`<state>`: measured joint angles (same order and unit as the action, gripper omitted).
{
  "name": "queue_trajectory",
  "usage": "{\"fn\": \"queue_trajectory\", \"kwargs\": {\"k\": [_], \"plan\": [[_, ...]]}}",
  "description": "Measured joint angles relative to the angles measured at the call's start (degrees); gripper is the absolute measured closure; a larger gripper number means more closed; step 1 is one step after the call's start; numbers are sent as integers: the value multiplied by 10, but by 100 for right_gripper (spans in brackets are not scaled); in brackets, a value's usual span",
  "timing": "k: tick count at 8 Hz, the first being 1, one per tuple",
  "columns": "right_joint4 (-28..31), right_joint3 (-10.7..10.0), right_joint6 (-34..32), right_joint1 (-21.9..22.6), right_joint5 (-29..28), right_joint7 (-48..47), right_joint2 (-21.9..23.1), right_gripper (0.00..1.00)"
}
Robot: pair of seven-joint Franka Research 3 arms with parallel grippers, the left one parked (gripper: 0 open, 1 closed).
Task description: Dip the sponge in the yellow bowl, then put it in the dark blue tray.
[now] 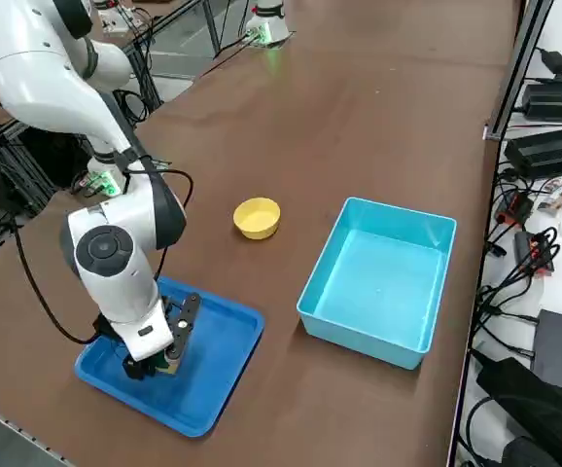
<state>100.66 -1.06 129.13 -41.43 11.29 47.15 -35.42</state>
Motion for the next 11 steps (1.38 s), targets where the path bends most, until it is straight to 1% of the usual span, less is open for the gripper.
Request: {"fn": "queue_trajectory", "kwargs": {"k": [1,2,5,6,7,8,9,10,11], "plan": [[-8,1,-21,1,-4,-1,10,0],[-16,2,-53,2,-13,-1,31,0],[-24,10,-147,19,-29,-10,136,0],[-26,12,-171,35,-33,-21,172,0],[-37,13,-203,53,-54,-27,204,0],[-62,14,-251,71,-91,-40,225,0],[-100,16,-306,87,-126,-65,237,0],[-143,17,-354,101,-143,-96,242,0],[-181,17,-393,119,-147,-128,243,0]]}}
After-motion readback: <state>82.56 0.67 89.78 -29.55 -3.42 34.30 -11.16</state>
